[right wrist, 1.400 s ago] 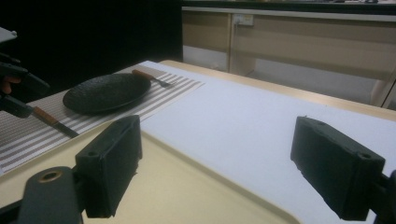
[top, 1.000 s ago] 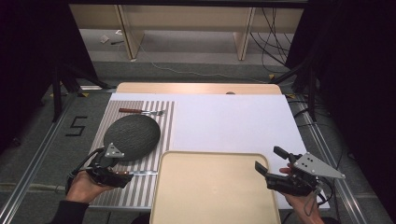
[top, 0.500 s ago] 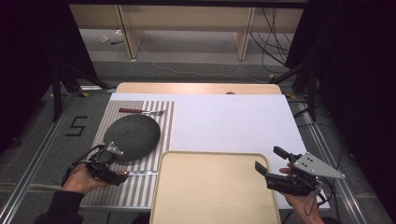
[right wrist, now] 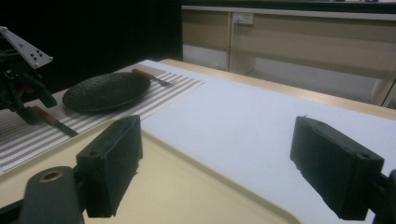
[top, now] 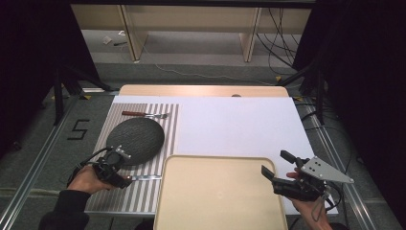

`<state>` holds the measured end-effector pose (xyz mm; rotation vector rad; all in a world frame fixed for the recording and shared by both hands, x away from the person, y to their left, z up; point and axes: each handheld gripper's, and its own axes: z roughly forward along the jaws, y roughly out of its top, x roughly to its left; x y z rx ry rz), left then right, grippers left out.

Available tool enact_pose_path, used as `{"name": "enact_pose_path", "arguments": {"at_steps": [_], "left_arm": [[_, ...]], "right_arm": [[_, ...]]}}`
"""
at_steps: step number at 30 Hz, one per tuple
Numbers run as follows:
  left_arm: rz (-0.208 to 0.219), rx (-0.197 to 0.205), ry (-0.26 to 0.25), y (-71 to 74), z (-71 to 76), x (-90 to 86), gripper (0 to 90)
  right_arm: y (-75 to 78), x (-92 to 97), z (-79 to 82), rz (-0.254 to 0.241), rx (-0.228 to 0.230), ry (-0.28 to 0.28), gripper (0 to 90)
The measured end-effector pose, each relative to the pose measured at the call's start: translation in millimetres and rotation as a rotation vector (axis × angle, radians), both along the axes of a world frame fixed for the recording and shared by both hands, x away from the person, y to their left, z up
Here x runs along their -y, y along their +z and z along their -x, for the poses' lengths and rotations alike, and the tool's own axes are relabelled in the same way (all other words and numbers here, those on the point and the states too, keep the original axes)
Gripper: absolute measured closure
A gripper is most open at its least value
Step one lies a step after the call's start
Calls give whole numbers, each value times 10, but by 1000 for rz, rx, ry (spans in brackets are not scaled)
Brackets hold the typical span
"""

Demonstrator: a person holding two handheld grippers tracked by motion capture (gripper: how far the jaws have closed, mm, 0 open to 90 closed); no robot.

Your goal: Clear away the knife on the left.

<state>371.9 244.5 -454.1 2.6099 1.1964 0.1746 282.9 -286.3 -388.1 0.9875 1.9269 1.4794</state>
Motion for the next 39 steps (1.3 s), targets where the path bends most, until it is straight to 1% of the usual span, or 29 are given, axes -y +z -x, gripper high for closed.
{"name": "enact_pose_path", "arguments": {"at_steps": [3, 4, 5, 8, 10, 13, 17, 19, 22, 26, 27, 31, 32, 33, 37, 39], "left_arm": [[3, -11, 8, -11, -19, 4, 326], [4, -16, 0, -15, -24, 5, 326], [2, -17, -4, -21, -32, 6, 347], [-9, -27, -6, -47, -48, 8, 369], [-17, -32, -7, -65, -59, 6, 406], [-26, -49, -21, -87, -57, 16, 437], [-24, -56, -19, -83, -55, 13, 465], [-29, -57, -19, -79, -46, 15, 494], [-34, -69, -27, -72, -37, 23, 544], [-45, -74, -35, -65, -22, 32, 574], [-47, -76, -36, -64, -21, 33, 602], [-57, -82, -53, -57, -10, 43, 638], [-60, -84, -61, -56, -8, 46, 664], [-61, -84, -64, -55, -5, 50, 664], [-70, -86, -90, -54, 7, 83, 728], [-71, -89, -94, -53, 8, 87, 732]], "right_arm": [[0, 0, 0, 0, 0, -1, 178], [0, 0, 0, 0, 0, -1, 178], [-1, 0, -2, 0, -2, -1, 178], [-1, 0, -2, 2, -1, 0, 178], [-1, 0, -2, 2, -1, 1, 178], [-1, 0, -2, 2, -1, 1, 179], [-2, -2, -3, 2, -1, 1, 179], [-2, -2, -2, 2, -1, 0, 180], [-3, -2, -4, 4, -3, 1, 180], [-3, -2, -4, 3, -4, 0, 180], [-2, -1, -4, 4, -4, 0, 180], [-3, -2, -4, 4, -4, 0, 181], [-3, -3, -5, 4, -4, 1, 181], [-3, -3, -5, 4, -4, 1, 181], [-3, -4, -5, 4, -5, 1, 181], [-3, -4, -5, 4, -5, 1, 181]]}}
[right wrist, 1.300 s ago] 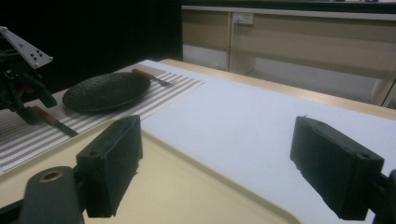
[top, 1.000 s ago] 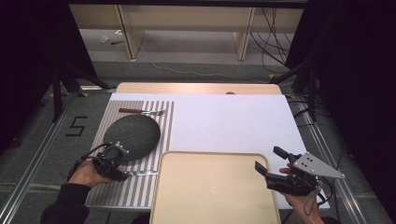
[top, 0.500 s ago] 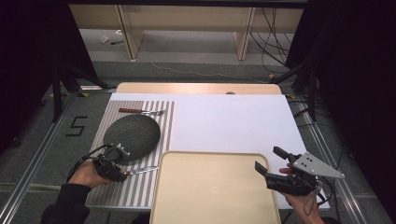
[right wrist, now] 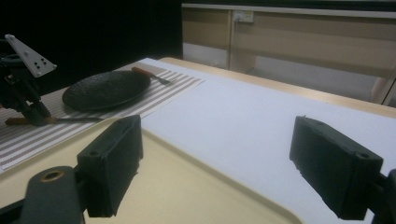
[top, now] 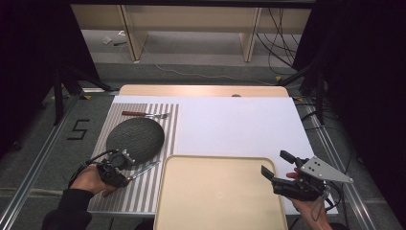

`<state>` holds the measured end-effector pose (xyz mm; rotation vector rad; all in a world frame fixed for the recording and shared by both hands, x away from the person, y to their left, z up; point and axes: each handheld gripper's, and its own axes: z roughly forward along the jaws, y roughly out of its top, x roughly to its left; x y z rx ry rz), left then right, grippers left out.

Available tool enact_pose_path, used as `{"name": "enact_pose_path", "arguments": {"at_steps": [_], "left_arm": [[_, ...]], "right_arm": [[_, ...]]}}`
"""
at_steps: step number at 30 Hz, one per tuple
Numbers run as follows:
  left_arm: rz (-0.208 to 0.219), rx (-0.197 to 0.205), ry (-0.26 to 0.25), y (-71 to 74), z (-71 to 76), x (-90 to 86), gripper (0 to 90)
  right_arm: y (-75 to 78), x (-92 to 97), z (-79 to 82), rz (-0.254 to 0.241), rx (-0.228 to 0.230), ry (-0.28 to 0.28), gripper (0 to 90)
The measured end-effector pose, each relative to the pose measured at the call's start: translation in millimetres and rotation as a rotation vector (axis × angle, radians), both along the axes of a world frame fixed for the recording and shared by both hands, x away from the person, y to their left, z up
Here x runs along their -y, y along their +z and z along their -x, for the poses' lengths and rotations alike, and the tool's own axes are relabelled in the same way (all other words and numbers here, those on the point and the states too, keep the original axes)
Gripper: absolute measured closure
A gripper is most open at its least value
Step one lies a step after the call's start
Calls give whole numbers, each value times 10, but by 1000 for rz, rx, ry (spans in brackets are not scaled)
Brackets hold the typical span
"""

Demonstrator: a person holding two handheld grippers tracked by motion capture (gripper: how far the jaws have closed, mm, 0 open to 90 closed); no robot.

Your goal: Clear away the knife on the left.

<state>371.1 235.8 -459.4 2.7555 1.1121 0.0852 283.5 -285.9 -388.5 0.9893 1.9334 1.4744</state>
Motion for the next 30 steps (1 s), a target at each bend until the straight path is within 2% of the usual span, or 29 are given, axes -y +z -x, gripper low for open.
{"name": "enact_pose_path", "arguments": {"at_steps": [17, 23, 27, 30], "left_arm": [[-9, 12, -20, 20, 33, 15, 765], [13, 12, -21, 82, 55, 34, 766], [10, 9, -18, 115, 73, 68, 766], [20, 19, -21, 130, 89, 80, 766]], "right_arm": [[2, 2, 0, 0, -1, -1, 182], [3, 2, 1, 1, 0, -1, 184], [2, 1, 1, 1, 0, -1, 184], [3, 3, 3, 2, 1, -1, 184]]}}
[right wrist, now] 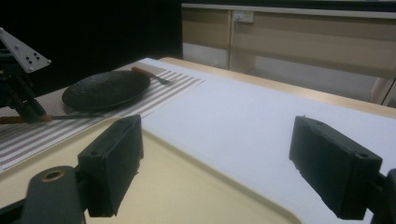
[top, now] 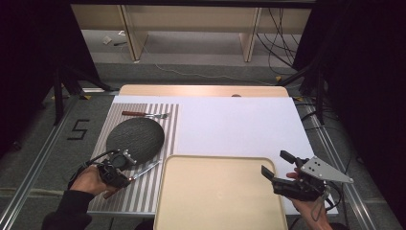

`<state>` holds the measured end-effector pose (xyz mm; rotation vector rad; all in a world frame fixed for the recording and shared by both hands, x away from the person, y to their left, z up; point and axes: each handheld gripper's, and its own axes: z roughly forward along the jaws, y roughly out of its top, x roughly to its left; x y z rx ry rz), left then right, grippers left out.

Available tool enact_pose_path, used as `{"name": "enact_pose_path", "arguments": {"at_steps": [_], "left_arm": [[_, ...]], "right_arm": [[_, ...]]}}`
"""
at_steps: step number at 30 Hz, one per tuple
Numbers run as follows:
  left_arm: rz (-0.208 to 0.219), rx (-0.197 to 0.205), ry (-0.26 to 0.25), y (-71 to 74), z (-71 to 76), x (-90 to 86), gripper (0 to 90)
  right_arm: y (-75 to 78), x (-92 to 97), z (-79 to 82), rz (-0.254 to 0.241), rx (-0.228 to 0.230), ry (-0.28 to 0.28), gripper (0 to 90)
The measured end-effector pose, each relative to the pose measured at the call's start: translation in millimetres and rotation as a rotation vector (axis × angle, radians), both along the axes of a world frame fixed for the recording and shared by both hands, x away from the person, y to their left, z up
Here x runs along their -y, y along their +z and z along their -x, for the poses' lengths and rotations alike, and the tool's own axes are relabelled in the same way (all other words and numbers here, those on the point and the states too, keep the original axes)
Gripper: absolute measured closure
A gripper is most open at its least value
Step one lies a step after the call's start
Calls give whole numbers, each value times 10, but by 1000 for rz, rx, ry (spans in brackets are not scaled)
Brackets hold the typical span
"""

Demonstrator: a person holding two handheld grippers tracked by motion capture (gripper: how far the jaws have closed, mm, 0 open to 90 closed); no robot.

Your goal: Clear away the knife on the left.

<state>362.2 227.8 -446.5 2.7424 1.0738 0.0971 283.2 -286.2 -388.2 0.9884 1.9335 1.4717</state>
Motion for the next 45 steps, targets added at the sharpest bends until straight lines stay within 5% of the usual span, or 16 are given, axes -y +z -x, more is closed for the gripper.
{"name": "enact_pose_path", "arguments": {"at_steps": [18, 36, 45], "left_arm": [[160, 83, 64, 307, 134, 167, 765], [264, 126, -43, 431, 310, 641, 765], [256, 107, -94, 397, 371, 902, 765]], "right_arm": [[1, 1, 0, -1, 2, 1, 183], [2, 0, 2, -1, 3, 0, 184], [-1, 0, 1, 1, 1, 0, 183]]}}
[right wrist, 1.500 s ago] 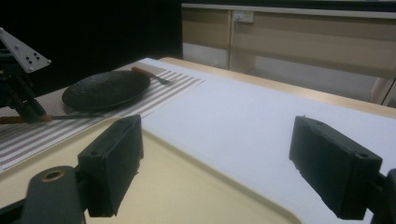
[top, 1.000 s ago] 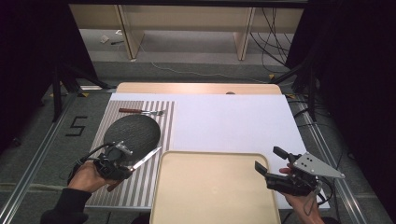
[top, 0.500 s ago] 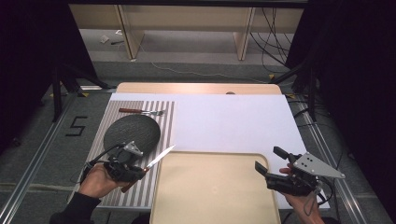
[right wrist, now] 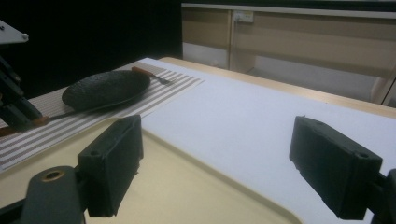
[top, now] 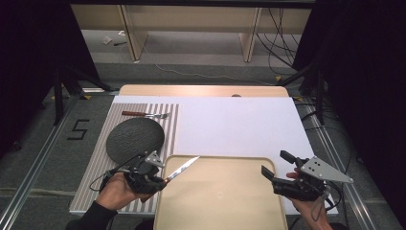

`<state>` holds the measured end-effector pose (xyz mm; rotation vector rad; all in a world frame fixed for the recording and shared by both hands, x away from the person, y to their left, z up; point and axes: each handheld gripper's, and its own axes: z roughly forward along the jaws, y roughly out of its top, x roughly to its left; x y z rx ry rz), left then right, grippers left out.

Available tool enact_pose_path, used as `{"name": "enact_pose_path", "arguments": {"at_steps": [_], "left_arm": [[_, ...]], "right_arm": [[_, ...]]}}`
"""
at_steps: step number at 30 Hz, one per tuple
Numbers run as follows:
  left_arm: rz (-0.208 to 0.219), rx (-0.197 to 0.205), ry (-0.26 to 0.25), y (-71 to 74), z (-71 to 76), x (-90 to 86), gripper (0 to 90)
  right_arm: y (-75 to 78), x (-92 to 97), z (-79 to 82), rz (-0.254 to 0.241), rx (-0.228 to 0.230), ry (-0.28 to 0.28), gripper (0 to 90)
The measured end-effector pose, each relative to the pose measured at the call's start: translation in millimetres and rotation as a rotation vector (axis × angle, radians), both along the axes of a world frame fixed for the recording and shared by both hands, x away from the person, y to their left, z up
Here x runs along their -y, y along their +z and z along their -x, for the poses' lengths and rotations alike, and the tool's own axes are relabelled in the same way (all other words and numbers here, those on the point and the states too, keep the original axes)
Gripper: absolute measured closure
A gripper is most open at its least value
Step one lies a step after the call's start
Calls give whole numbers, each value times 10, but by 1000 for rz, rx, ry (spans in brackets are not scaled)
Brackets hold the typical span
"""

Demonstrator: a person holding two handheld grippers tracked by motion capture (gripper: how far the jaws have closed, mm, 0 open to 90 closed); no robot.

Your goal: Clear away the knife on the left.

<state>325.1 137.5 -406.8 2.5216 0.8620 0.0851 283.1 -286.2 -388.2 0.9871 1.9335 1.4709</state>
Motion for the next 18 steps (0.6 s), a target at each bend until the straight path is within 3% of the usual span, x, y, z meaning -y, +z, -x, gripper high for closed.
{"name": "enact_pose_path", "arguments": {"at_steps": [10, 18], "left_arm": [[30, -30, -5, -93, -2, 163, 765], [-1, -52, -63, -179, 38, 395, 765]], "right_arm": [[1, 0, -2, -1, -1, 1, 183], [2, 0, 2, -1, 3, 1, 183]]}}
